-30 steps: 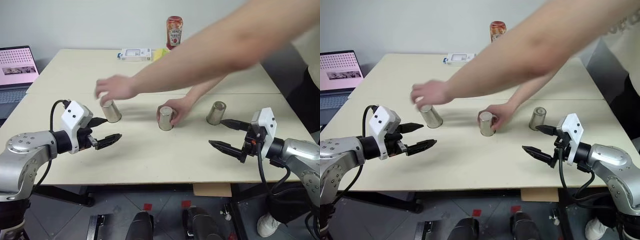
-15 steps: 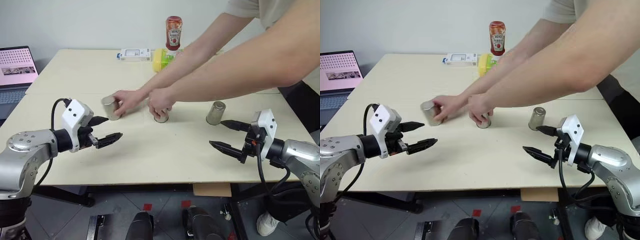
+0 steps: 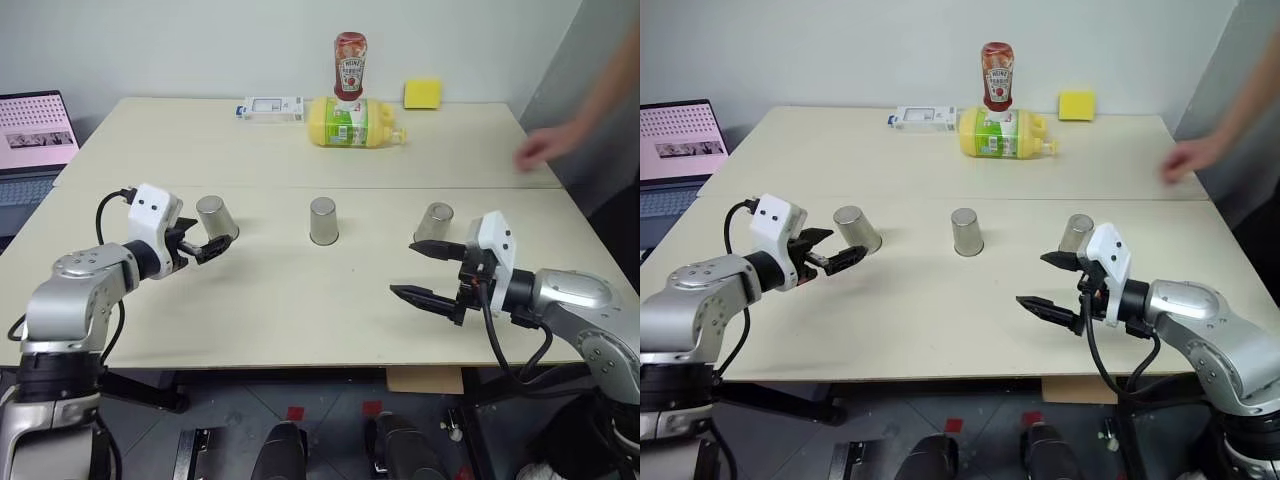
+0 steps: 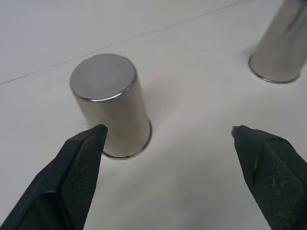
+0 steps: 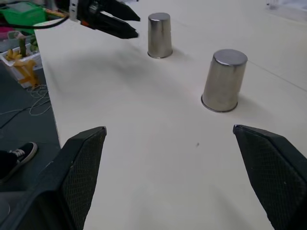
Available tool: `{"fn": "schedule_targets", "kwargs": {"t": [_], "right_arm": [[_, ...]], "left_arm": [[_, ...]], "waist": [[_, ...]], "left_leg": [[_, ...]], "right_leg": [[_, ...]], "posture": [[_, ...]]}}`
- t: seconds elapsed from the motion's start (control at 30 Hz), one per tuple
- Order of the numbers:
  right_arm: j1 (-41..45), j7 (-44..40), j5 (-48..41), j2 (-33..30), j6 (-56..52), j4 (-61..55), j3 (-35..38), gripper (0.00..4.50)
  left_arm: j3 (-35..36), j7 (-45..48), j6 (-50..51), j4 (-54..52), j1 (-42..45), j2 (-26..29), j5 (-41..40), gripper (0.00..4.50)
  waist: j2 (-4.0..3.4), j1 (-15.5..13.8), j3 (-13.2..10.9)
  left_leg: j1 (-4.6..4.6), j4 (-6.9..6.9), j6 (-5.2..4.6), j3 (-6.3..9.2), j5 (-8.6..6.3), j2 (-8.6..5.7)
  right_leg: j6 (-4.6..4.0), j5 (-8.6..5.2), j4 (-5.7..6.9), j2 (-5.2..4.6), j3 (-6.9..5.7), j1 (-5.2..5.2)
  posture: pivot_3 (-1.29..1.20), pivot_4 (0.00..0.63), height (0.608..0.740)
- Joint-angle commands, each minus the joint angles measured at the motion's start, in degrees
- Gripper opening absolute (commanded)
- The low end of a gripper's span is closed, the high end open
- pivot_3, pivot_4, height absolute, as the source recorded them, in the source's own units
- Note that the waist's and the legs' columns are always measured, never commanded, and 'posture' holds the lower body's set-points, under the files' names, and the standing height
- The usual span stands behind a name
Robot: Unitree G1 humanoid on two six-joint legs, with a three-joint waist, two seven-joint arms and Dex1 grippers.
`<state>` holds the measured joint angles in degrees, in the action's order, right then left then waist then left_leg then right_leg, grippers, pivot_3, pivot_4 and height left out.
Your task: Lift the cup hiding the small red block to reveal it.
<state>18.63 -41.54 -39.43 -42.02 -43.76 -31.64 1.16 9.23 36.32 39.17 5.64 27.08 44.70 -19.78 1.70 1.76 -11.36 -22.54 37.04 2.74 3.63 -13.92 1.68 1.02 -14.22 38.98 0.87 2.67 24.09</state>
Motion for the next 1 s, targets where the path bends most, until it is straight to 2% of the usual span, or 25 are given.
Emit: {"fn": "schedule_targets", "kwargs": {"t": [0.03, 0.2, 0.5, 1.0], "right_arm": [[1.73, -0.14, -0.78, -0.23, -0.73, -1.85, 0.23, 4.50], [3.63, -0.09, -1.68, 0.08, -2.14, -1.77, 0.36, 4.50], [9.83, 4.27, -9.06, 2.81, -10.06, -1.29, 2.51, 4.50], [11.06, 6.97, -12.72, 3.00, -12.60, -1.20, 2.99, 4.50]], "left_arm": [[-1.31, -1.64, -3.34, 4.33, 3.94, -0.73, 3.44, 4.43], [-2.43, -3.32, -6.12, 10.14, 7.05, -2.86, 6.21, 4.43], [-3.50, -3.66, -10.22, 18.51, 13.00, -5.60, 8.76, 4.43], [-3.59, -4.11, -17.03, 34.47, 21.45, -9.70, 11.40, 4.43]], "waist": [[0.00, 0.00, 0.00], [0.00, 0.00, 0.00], [0.01, 0.05, 0.01], [0.02, 0.03, 0.01]], "left_leg": [[-0.02, -0.01, 0.00, 0.00, 0.00, 0.00], [-0.05, -0.01, 0.00, 0.00, 0.00, -0.01], [-0.04, 0.01, 0.00, 0.08, 0.00, 0.00], [-0.09, 0.01, 0.00, 0.10, 0.00, -0.02]], "right_leg": [[0.00, 0.00, -0.01, 0.00, 0.00, 0.01], [0.00, 0.00, -0.01, -0.02, 0.00, 0.03], [0.00, 0.01, 0.04, -0.01, -0.06, 0.01], [-0.01, 0.01, 0.02, -0.02, -0.09, 0.02]], "posture": [[0.00, 0.150, 0.740], [0.00, 0.150, 0.740], [0.00, 0.150, 0.740], [0.00, 0.150, 0.740]]}}
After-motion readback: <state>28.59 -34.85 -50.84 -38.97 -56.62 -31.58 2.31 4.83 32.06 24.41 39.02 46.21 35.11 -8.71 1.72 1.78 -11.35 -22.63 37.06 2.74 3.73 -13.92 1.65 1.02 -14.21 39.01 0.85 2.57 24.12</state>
